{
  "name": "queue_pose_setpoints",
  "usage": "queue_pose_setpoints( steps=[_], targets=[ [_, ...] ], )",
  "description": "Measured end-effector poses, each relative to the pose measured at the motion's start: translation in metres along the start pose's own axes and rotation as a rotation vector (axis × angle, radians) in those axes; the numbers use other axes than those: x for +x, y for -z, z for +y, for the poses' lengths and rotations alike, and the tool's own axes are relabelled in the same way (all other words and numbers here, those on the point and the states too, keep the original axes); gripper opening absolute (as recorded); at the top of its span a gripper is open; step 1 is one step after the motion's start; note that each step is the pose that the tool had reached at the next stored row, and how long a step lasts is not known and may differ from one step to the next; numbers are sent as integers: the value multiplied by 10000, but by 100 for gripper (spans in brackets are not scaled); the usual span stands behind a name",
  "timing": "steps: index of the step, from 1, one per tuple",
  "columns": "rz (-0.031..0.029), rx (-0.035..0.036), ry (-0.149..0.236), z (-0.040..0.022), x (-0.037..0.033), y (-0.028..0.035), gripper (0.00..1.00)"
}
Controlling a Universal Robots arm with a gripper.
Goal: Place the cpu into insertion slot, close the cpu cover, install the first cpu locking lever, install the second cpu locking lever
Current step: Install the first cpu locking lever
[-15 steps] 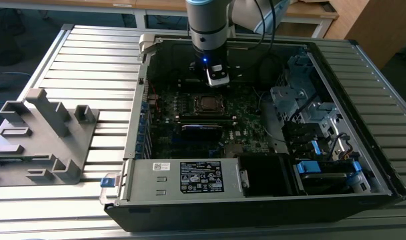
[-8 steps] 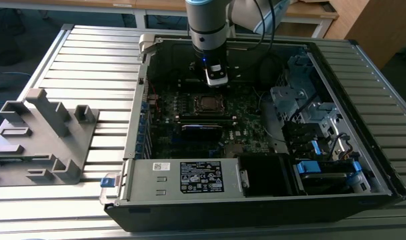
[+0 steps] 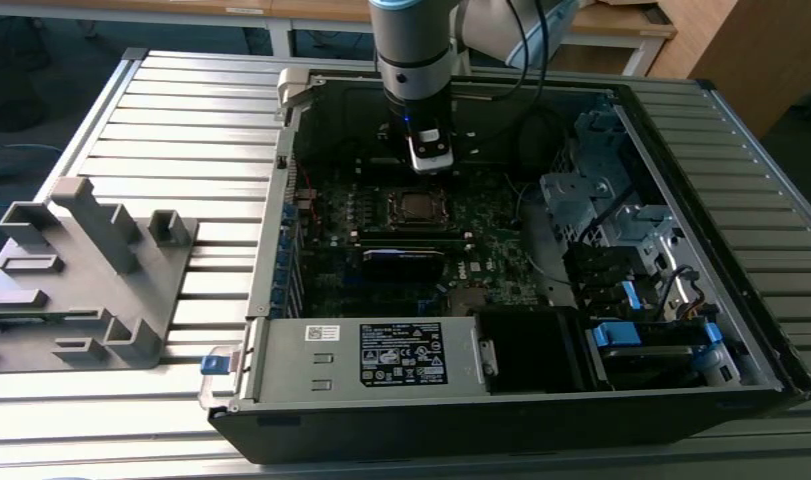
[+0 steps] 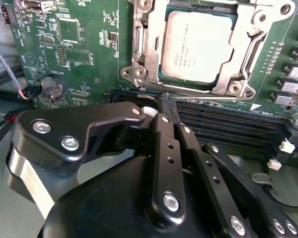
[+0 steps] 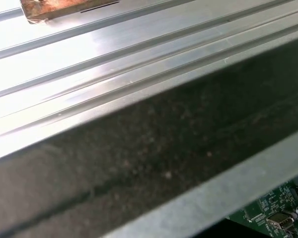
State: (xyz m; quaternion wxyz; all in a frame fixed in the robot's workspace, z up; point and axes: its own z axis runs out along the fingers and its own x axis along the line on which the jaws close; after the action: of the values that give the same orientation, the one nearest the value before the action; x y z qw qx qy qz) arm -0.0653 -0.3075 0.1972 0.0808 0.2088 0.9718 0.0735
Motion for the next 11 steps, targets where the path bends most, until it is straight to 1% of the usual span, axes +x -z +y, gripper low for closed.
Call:
queue_pose_setpoints(
  steps=[11],
  targets=[
    [-1, 3, -9, 4, 15, -5, 10]
  ],
)
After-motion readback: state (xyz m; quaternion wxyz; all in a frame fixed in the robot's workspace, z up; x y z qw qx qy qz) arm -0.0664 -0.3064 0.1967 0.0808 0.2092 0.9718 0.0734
